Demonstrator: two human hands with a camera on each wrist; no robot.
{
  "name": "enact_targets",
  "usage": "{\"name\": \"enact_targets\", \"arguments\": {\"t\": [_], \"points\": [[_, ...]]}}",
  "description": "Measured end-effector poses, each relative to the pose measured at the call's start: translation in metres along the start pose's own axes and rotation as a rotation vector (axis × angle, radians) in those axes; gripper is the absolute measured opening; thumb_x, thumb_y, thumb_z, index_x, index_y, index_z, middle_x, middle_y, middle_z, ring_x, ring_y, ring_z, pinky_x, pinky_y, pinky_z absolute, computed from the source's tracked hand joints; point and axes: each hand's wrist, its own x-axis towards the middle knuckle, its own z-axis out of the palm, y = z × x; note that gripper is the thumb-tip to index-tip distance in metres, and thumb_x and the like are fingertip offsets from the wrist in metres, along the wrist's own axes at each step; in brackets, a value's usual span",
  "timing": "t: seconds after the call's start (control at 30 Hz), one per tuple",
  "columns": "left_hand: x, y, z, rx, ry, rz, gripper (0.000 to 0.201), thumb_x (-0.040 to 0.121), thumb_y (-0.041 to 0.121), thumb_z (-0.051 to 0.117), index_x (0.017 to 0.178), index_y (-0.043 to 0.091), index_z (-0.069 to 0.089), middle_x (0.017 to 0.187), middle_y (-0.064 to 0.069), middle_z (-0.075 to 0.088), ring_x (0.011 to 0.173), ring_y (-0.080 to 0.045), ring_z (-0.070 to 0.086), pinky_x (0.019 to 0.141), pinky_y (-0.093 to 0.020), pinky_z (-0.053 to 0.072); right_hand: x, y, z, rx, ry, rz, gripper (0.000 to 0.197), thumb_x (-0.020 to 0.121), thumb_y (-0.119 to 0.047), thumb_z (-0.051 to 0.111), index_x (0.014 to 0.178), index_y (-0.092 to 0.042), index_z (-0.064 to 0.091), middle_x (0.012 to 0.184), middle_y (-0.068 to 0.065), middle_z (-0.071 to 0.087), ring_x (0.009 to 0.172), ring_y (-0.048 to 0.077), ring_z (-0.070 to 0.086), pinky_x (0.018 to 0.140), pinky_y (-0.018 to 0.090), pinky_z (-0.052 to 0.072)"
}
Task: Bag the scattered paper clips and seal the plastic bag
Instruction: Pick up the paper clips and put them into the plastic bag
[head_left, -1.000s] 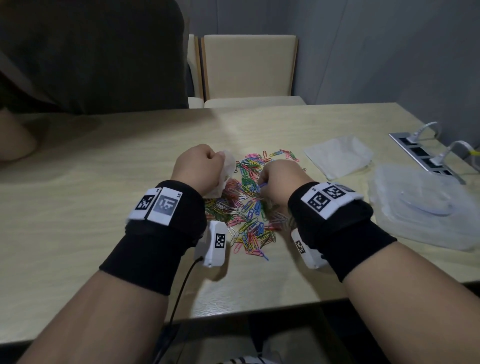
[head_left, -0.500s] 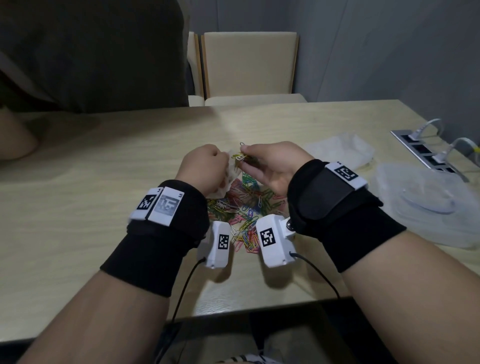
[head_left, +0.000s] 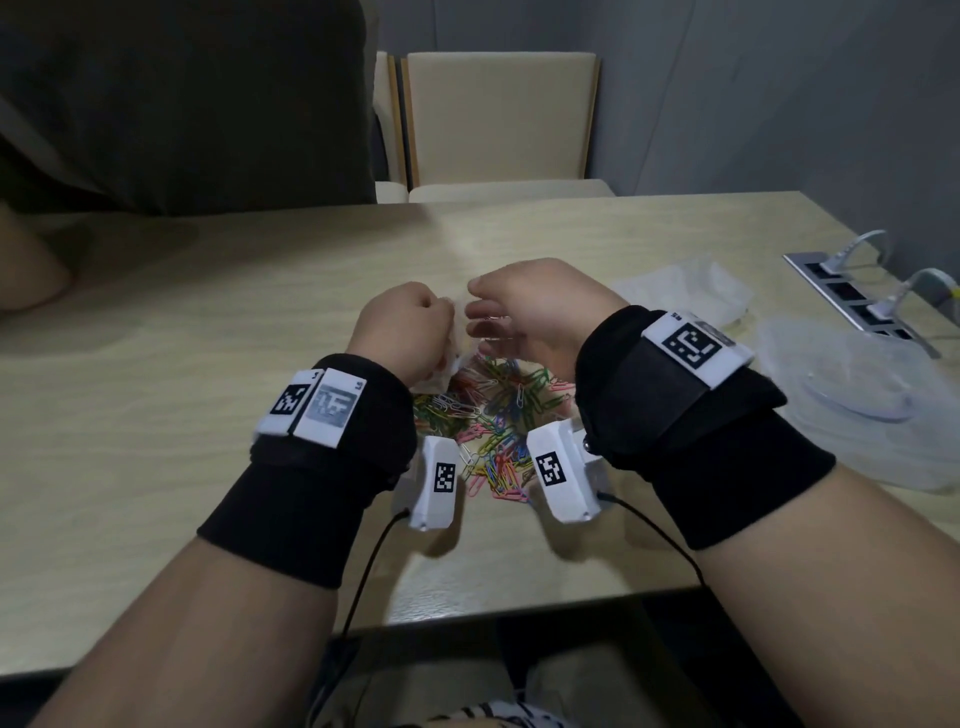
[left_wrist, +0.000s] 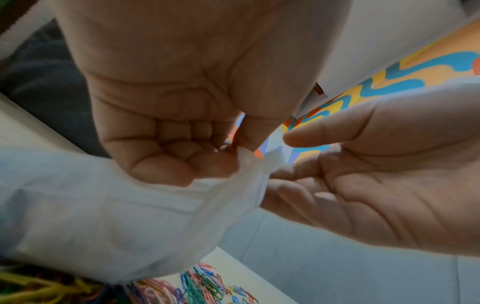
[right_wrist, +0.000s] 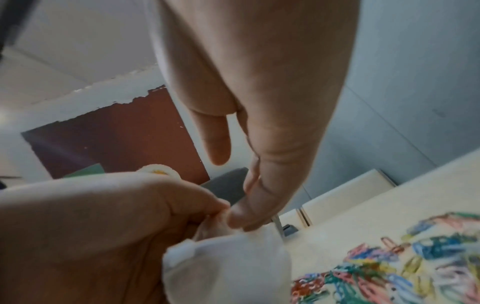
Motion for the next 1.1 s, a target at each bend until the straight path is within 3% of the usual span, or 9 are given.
{"name": "enact_targets", "arguments": {"t": [0.1, 0.17, 0.23, 0.33, 0.43, 0.53, 0.7, 0.9, 1.1], "points": [[0.003, -0.005, -0.002, 0.0, 0.014, 0.009, 0.031, 0.096, 0.027, 0.047, 0.073, 0.008, 0.055, 0.082, -0.026, 0.066, 0.083, -0.043, 0.065, 0.082, -0.055, 0.054, -0.007, 0.006, -0.01, -0.194, 0.076, -0.065, 0.018, 0.092, -0.028, 0.06, 0.095, -0.01, 0.06, 0.096, 0.008, 0.063, 0.079, 0.02, 0.06, 0.071, 0.036, 0.05], [0.004, -0.008, -0.002, -0.002, 0.014, 0.007, 0.032, 0.095, 0.028, 0.047, 0.075, 0.005, 0.057, 0.086, -0.03, 0.066, 0.083, -0.045, 0.064, 0.082, -0.058, 0.054, -0.012, 0.015, -0.017, -0.46, 0.114, -0.087, 0.035, 0.089, -0.036, 0.062, 0.094, -0.002, 0.064, 0.09, 0.011, 0.065, 0.078, 0.021, 0.058, 0.076, 0.04, 0.054], [0.003, -0.009, -0.001, 0.004, 0.011, 0.003, 0.034, 0.095, 0.028, 0.046, 0.081, 0.0, 0.059, 0.089, -0.03, 0.065, 0.086, -0.044, 0.065, 0.083, -0.057, 0.054, -0.017, 0.025, -0.021, -0.839, 0.093, -0.049, 0.058, 0.084, -0.047, 0.064, 0.116, 0.001, 0.061, 0.102, 0.017, 0.067, 0.082, 0.021, 0.057, 0.082, 0.044, 0.054], [0.001, -0.01, 0.002, 0.037, -0.001, 0.01, 0.033, 0.096, 0.028, 0.046, 0.084, 0.0, 0.06, 0.091, -0.029, 0.066, 0.088, -0.042, 0.065, 0.085, -0.055, 0.055, -0.022, 0.042, -0.023, -1.253, -0.014, 0.145, 0.098, 0.069, -0.066, 0.071, 0.142, -0.012, 0.034, 0.133, 0.012, 0.047, 0.104, 0.026, 0.055, 0.078, 0.036, 0.049], [0.0, -0.011, 0.002, 0.073, -0.02, 0.014, 0.031, 0.097, 0.026, 0.044, 0.081, 0.003, 0.058, 0.09, -0.029, 0.067, 0.088, -0.042, 0.065, 0.085, -0.055, 0.054, -0.022, 0.057, -0.023, -1.405, -0.088, 0.22, 0.121, 0.055, -0.075, 0.073, 0.148, -0.022, 0.018, 0.138, 0.013, 0.033, 0.121, 0.035, 0.049, 0.088, 0.044, 0.048], [0.0, -0.011, 0.001, 0.093, -0.025, 0.014, 0.033, 0.097, 0.025, 0.044, 0.087, -0.002, 0.061, 0.092, -0.03, 0.067, 0.089, -0.042, 0.064, 0.085, -0.054, 0.054, -0.015, 0.064, -0.018, -1.401, -0.1, 0.241, 0.127, 0.05, -0.071, 0.079, 0.149, -0.026, 0.013, 0.143, 0.013, 0.024, 0.125, 0.039, 0.047, 0.094, 0.05, 0.048], [0.0, -0.013, 0.001, 0.095, -0.027, 0.004, 0.033, 0.095, 0.025, 0.045, 0.087, -0.003, 0.061, 0.091, -0.029, 0.068, 0.09, -0.042, 0.064, 0.086, -0.053, 0.054, -0.002, 0.063, -0.011, -1.364, -0.06, 0.184, 0.102, 0.068, -0.055, 0.079, 0.147, -0.019, 0.026, 0.143, 0.017, 0.025, 0.119, 0.038, 0.051, 0.091, 0.043, 0.048], [0.0, -0.015, 0.0, 0.069, -0.032, -0.004, 0.032, 0.094, 0.024, 0.045, 0.088, -0.003, 0.061, 0.091, -0.029, 0.068, 0.09, -0.043, 0.065, 0.085, -0.056, 0.054, 0.014, 0.061, -0.016, -1.415, -0.02, -0.078, 0.035, 0.089, -0.021, 0.064, 0.121, -0.009, 0.056, 0.114, 0.012, 0.062, 0.092, 0.027, 0.057, 0.071, 0.03, 0.045], [0.0, -0.014, 0.0, 0.039, -0.021, 0.004, 0.032, 0.093, 0.026, 0.047, 0.085, -0.003, 0.06, 0.089, -0.03, 0.068, 0.088, -0.044, 0.065, 0.083, -0.057, 0.055, 0.021, 0.056, -0.027, -1.428, 0.084, -0.095, 0.02, 0.091, -0.018, 0.06, 0.104, -0.006, 0.069, 0.103, 0.01, 0.069, 0.086, 0.024, 0.061, 0.069, 0.027, 0.046]]}}
